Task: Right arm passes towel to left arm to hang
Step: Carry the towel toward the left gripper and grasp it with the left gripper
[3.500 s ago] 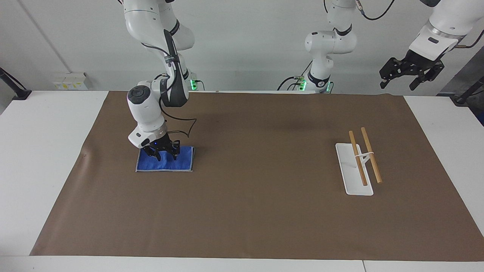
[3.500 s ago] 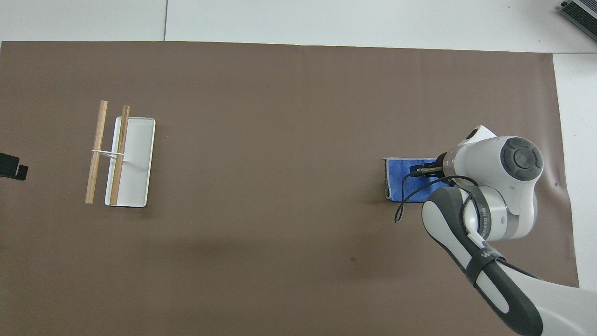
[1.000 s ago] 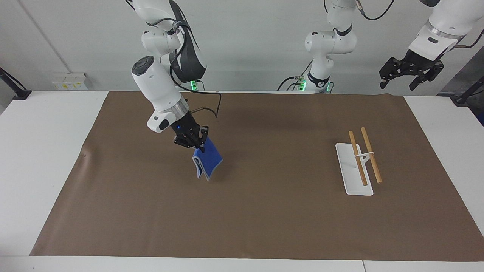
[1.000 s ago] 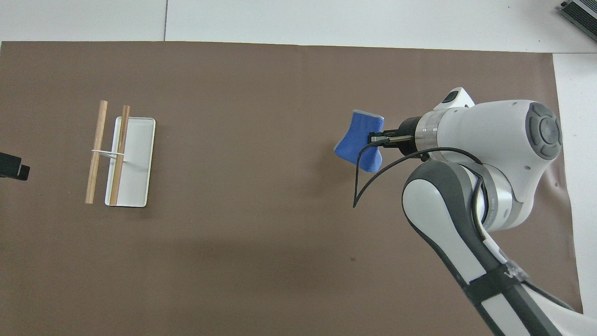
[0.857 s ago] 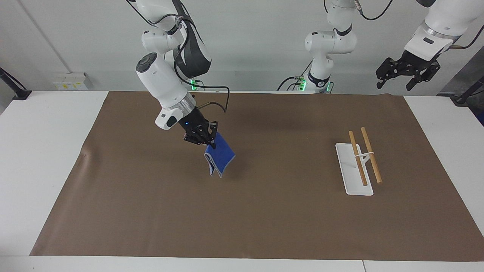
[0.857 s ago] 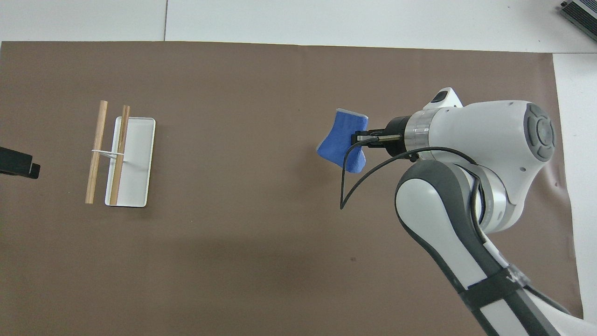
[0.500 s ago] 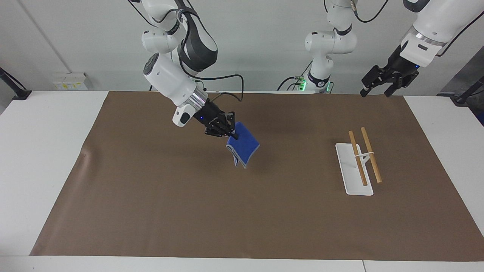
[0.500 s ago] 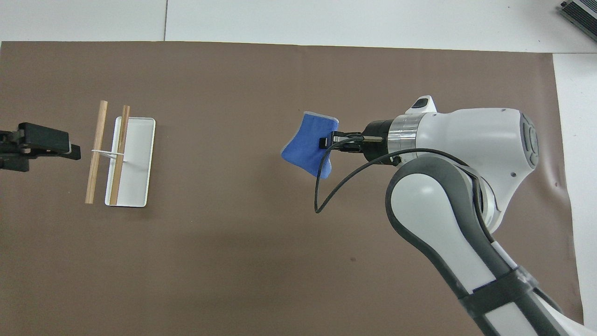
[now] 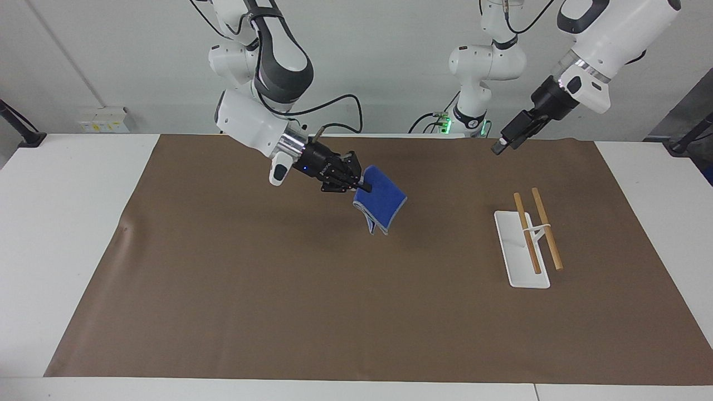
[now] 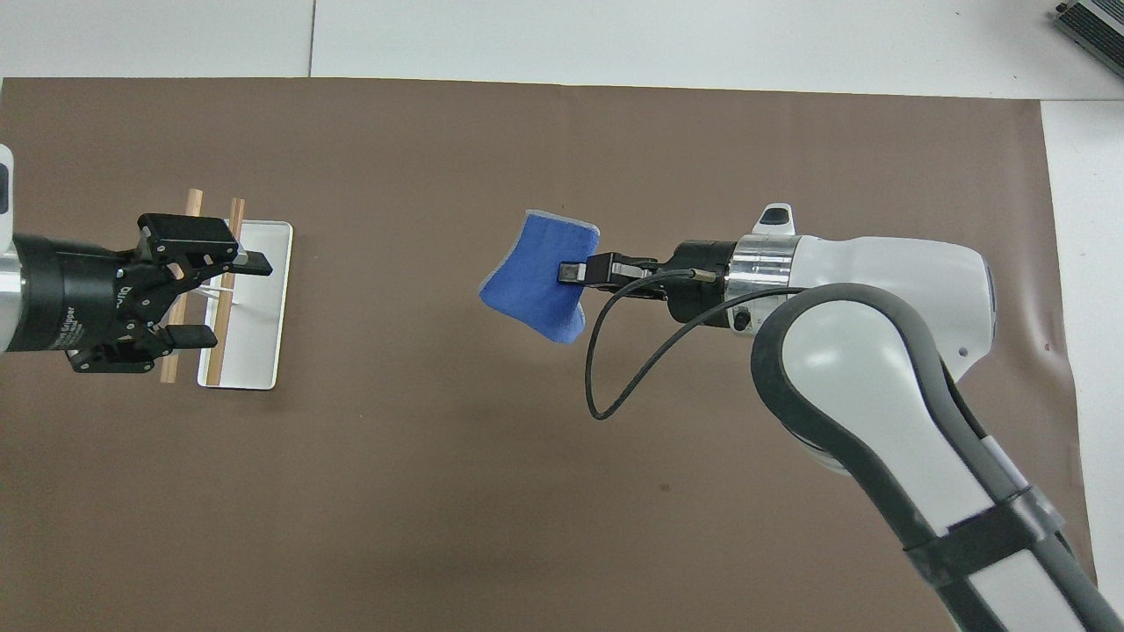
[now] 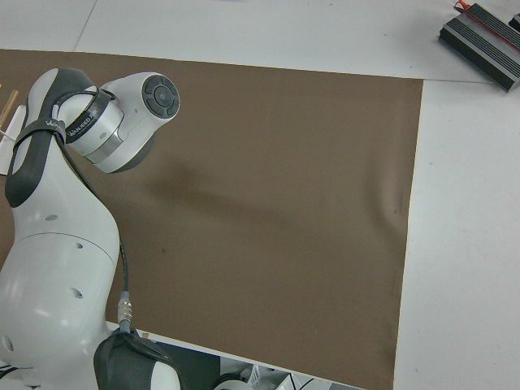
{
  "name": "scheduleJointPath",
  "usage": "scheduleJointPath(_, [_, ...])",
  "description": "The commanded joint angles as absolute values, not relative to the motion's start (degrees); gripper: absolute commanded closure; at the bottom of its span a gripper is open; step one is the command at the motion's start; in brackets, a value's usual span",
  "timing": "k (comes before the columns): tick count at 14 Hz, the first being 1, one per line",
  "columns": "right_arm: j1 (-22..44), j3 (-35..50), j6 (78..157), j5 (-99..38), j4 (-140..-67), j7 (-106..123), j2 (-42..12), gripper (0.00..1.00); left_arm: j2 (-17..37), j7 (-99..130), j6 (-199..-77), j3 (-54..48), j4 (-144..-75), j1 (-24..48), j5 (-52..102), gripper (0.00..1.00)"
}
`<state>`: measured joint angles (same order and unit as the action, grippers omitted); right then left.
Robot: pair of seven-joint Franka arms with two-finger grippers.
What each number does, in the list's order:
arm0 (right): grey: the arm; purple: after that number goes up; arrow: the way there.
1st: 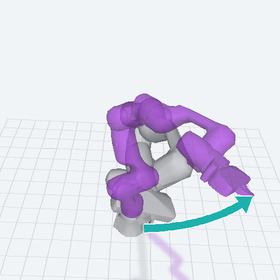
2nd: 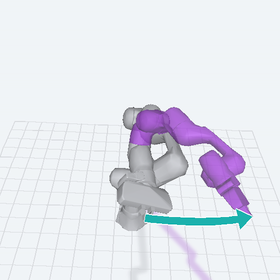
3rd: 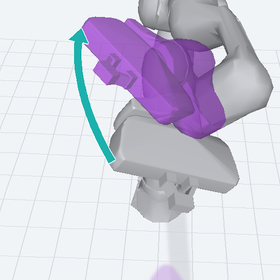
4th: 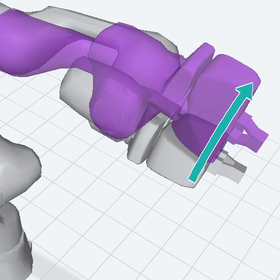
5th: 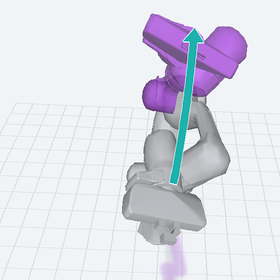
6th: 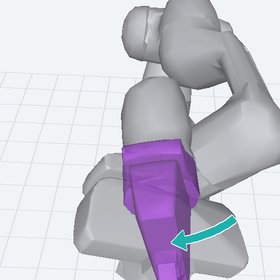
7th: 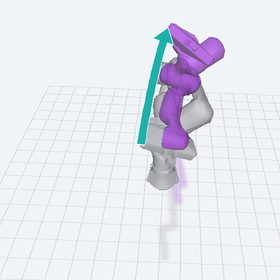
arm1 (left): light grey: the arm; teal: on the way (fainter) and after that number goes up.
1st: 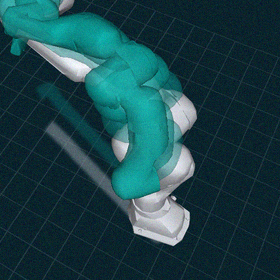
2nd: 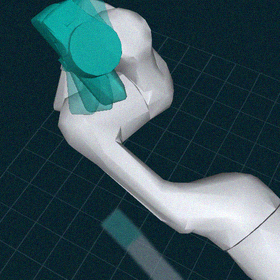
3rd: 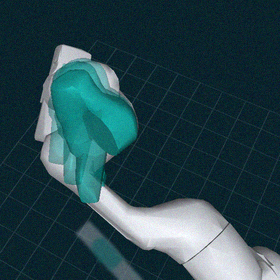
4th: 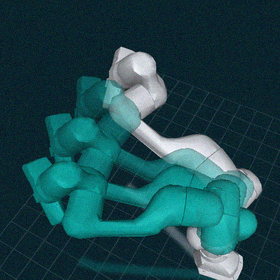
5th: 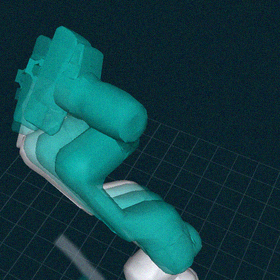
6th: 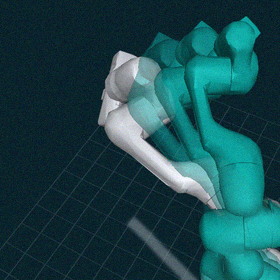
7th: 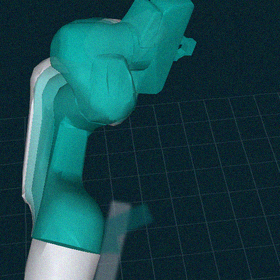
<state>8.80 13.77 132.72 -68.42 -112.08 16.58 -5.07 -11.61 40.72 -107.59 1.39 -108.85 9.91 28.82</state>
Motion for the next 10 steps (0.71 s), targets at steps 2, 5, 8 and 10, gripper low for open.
scheduleJointPath(2, [11.9,13.9,136.7,-70.5,-114.2,18.1,-3.5,1.00,-15.6,54.5,-118.5,1.7,-116.5,15.4,32.0,0.00])
scheduleJointPath(5, [14.1,14.0,139.7,-73.2,-114.3,18.1,-3.7,1.00,-16.3,62.8,-126.7,1.5,-120.7,19.8,32.2,0.00])
scheduleJointPath(8, [16.5,14.0,143.1,-84.2,-113.5,22.0,-3.8,1.00,-18.5,71.3,-137.1,1.4,-127.0,24.0,32.2,0.00])
scheduleJointPath(10, [17.6,13.9,143.3,-88.2,-113.3,23.6,-3.4,1.00,-18.7,71.6,-138.3,1.4,-128.3,26.1,33.3,0.00])
